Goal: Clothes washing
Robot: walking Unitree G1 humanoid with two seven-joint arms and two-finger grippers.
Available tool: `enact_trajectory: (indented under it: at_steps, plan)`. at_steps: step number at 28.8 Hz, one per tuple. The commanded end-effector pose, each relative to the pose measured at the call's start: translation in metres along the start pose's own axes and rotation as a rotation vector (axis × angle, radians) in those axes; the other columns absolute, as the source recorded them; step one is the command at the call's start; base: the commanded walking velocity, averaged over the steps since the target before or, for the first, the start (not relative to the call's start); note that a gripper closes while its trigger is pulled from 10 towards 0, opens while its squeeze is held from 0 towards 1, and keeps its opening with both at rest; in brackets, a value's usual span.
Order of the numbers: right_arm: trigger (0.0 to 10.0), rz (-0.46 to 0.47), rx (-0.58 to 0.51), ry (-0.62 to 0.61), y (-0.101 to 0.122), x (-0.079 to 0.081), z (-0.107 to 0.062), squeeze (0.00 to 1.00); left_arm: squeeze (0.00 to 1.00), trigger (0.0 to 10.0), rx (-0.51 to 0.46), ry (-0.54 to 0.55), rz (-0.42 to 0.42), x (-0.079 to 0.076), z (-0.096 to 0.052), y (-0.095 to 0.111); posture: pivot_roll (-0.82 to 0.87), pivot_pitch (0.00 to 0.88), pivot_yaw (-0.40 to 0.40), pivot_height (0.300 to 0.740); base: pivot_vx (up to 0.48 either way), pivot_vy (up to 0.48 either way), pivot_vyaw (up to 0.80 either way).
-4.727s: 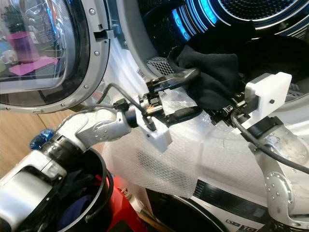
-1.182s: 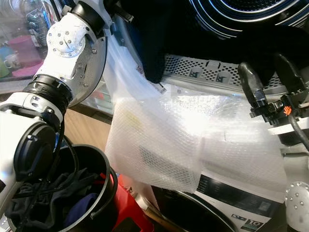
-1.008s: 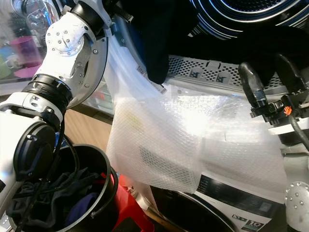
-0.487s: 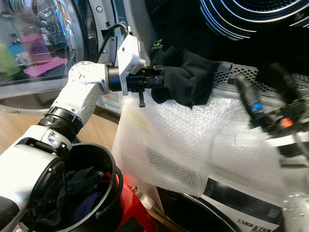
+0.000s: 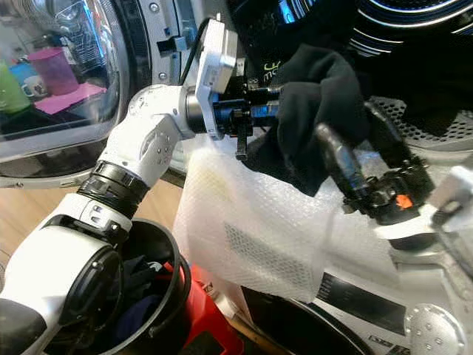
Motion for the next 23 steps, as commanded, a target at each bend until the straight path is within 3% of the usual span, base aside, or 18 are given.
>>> enact_trajectory:
  at_steps: [1, 16, 17, 19, 20, 21, 23]
  plan:
    - [10.0, 0.013, -0.025, 0.03, 0.009, 0.008, 0.003, 0.0, 0.0, 10.0, 0.007, -0.021, 0.036, -0.004, 0.0, 0.005, -0.09, 0.062, 0.117, 0.74, 0.0, 0.0, 0.0]
    - [10.0, 0.194, 0.016, 0.067, -0.011, 0.022, 0.017, 0.0, 0.0, 10.0, 0.028, -0.021, 0.049, -0.008, 0.0, 0.0, -0.08, 0.057, 0.113, 0.74, 0.0, 0.0, 0.0]
    - [9.1, 0.213, 0.017, 0.086, -0.013, 0.027, 0.02, 0.0, 0.0, 10.0, 0.03, -0.018, 0.052, -0.008, 0.0, 0.0, -0.08, 0.057, 0.113, 0.74, 0.0, 0.0, 0.0]
    - [9.1, 0.213, 0.017, 0.086, -0.013, 0.027, 0.02, 0.0, 0.0, 10.0, 0.03, -0.018, 0.052, -0.008, 0.0, 0.0, -0.08, 0.057, 0.113, 0.74, 0.0, 0.0, 0.0]
    - [0.6, 0.221, 0.031, 0.104, -0.017, 0.031, 0.022, 0.0, 0.0, 10.0, 0.031, -0.016, 0.053, -0.008, 0.0, -0.001, -0.08, 0.053, 0.113, 0.74, 0.0, 0.0, 0.0]
    - [0.0, 0.226, 0.048, 0.115, -0.021, 0.034, 0.023, 0.0, 0.0, 10.0, 0.033, -0.014, 0.054, -0.008, 0.0, -0.001, -0.08, 0.052, 0.108, 0.74, 0.0, 0.0, 0.0]
    - [0.0, 0.227, 0.076, 0.128, -0.026, 0.037, 0.024, 0.0, 0.0, 10.0, 0.034, -0.011, 0.056, -0.008, 0.0, -0.002, -0.08, 0.052, 0.108, 0.74, 0.0, 0.0, 0.0]
Point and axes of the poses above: a point about 5 cm out from each wrist's last joint towards the gripper, its own z axis pointing out of the wrist towards the gripper, its own y axis along the axis of the wrist's last joint, x = y × z, the point moved 6 cm from there along z, pointing out of the wrist towards the gripper, and after that the axes turned 8 degrees about -z, right-handed, at the moved point
